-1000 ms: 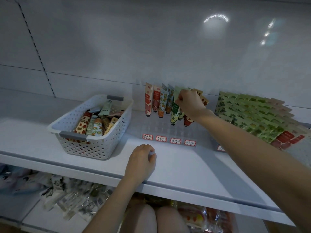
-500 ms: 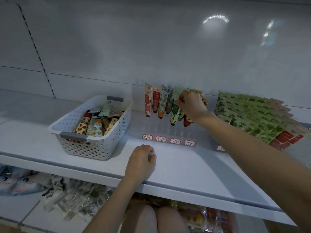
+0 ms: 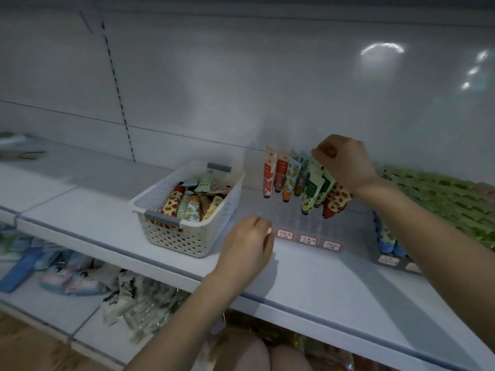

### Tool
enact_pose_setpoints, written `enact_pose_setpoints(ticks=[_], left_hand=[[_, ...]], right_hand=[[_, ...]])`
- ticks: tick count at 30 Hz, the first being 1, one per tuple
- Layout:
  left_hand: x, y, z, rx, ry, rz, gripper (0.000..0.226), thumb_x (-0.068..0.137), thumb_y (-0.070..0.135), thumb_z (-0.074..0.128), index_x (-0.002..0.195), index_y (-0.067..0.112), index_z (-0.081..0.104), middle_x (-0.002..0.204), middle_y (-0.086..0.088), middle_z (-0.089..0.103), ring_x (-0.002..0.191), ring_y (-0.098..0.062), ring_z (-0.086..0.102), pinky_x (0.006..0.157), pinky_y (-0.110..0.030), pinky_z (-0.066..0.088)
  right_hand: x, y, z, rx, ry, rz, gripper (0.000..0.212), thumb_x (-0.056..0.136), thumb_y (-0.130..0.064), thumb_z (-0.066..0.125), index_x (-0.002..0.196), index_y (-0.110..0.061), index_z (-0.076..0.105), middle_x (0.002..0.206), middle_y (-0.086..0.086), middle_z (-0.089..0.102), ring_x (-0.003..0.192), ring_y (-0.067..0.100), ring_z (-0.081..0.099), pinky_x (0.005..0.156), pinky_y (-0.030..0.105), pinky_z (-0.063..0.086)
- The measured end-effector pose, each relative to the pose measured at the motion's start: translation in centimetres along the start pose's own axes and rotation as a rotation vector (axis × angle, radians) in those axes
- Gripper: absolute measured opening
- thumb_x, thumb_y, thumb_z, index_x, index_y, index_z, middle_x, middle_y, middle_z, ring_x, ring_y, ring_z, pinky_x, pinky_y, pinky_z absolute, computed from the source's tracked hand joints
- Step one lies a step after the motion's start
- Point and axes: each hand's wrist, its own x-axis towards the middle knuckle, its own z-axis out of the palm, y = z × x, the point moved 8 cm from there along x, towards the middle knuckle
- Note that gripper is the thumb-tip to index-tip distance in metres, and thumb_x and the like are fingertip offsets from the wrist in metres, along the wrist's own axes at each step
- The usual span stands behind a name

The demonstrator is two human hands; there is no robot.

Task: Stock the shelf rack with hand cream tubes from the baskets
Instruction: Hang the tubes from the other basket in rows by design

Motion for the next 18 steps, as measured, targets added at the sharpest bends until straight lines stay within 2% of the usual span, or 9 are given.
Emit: enact_pose_setpoints(ticks=[2,4,7,10,12,15,17,18], left_hand=[[1.2,-1.4,-3.2,0.054,0.051,-0.039,0.018,0.089,0.011,0.057,0.098,0.000,0.067,0.099,-0.015,0.065,0.090,-0.030,0.062,0.073,-0.035,0.049],[2.4,-4.1,-5.8,0.152,0.031,-0.142,0.022,0.092,0.016,0.053,0.103,0.001,0.065,0.102,-0.013,0.063,0.093,-0.028,0.059,0.072,-0.032,0.044],[3.8,-9.0,-7.6,0.284,-0.101,-0.369,0.022,0.094,0.022,0.050,0.089,0.003,0.061,0.084,-0.010,0.059,0.075,-0.025,0.056,0.056,-0.028,0.035],[4.2,-11.9,-6.5,0.264,-0.365,-0.496,0.034,0.092,0.033,0.054,0.064,0.014,0.048,0.063,-0.002,0.052,0.056,-0.014,0.047,0.045,-0.024,0.027],[4.0,-12.4,-5.1,0.174,-0.496,-0.530,0.040,0.089,0.044,0.056,0.061,0.018,0.045,0.059,0.003,0.050,0.055,-0.008,0.045,0.045,-0.021,0.028],[4.0,-12.9,-3.3,0.075,-0.562,-0.550,0.038,0.088,0.045,0.057,0.062,0.021,0.045,0.060,0.005,0.048,0.057,-0.005,0.043,0.047,-0.020,0.029],[4.2,-13.5,-2.7,0.077,-0.579,-0.563,0.038,0.088,0.042,0.057,0.061,0.018,0.045,0.060,0.003,0.048,0.057,-0.008,0.043,0.048,-0.021,0.029],[4.3,-13.8,-2.4,0.064,-0.595,-0.572,0.037,0.088,0.041,0.057,0.062,0.017,0.047,0.060,0.002,0.049,0.057,-0.008,0.044,0.048,-0.021,0.031]], right_hand=[[0.4,-1.7,1.1,0.076,-0.078,-0.024,0.021,0.093,-0.021,0.055,0.099,-0.003,0.065,0.090,0.007,0.064,0.078,0.015,0.055,0.070,0.022,0.042],[0.6,-3.6,3.0,0.091,-0.189,-0.050,0.021,0.093,-0.020,0.055,0.101,-0.005,0.065,0.092,0.004,0.063,0.080,0.013,0.055,0.069,0.019,0.042],[0.7,-6.2,6.4,0.075,-0.358,-0.059,0.020,0.094,-0.017,0.052,0.102,-0.004,0.065,0.098,0.004,0.064,0.083,0.015,0.056,0.060,0.014,0.042],[1.1,-8.8,10.0,0.034,-0.501,-0.085,0.024,0.094,-0.014,0.048,0.108,-0.002,0.065,0.108,0.011,0.065,0.094,0.023,0.061,0.081,0.026,0.047],[1.5,-10.2,12.5,-0.010,-0.559,-0.098,0.025,0.094,-0.014,0.049,0.109,-0.002,0.064,0.113,0.012,0.063,0.101,0.025,0.059,0.087,0.030,0.046],[1.8,-11.2,15.7,-0.028,-0.628,-0.074,0.023,0.092,-0.010,0.050,0.110,-0.002,0.063,0.112,0.011,0.062,0.087,0.020,0.057,0.070,0.024,0.043],[1.6,-11.2,17.6,-0.059,-0.709,-0.053,0.019,0.092,-0.010,0.052,0.108,-0.006,0.062,0.091,0.005,0.060,0.076,0.016,0.051,0.056,0.019,0.038],[1.5,-11.3,18.3,-0.089,-0.731,-0.048,0.006,0.091,-0.013,0.054,0.091,-0.009,0.059,0.077,0.000,0.052,0.068,0.014,0.047,0.050,0.018,0.033]])
